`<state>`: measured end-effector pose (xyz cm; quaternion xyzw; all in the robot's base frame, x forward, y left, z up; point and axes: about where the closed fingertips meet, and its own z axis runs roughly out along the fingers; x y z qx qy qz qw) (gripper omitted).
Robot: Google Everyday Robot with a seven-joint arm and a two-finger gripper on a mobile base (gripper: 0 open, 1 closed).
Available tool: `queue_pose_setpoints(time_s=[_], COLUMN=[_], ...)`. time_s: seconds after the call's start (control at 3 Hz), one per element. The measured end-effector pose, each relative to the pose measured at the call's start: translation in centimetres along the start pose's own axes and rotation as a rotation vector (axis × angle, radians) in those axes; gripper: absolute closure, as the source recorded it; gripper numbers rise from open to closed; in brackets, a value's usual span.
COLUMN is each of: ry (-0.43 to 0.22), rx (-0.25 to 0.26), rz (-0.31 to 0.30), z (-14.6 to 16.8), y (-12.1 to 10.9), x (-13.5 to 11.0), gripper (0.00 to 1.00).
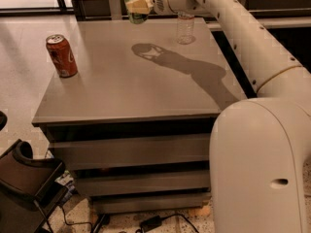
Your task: Pick green can
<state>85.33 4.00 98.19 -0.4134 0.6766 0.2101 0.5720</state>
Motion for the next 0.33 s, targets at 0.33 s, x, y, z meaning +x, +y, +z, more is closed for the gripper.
queue_pose_setpoints(time_s=[0.33], ry=[-0.031], rx=[0.004], rz=[-0.042], z=[-1.71], y=[0.42], x=[-1.73], gripper=[1.00])
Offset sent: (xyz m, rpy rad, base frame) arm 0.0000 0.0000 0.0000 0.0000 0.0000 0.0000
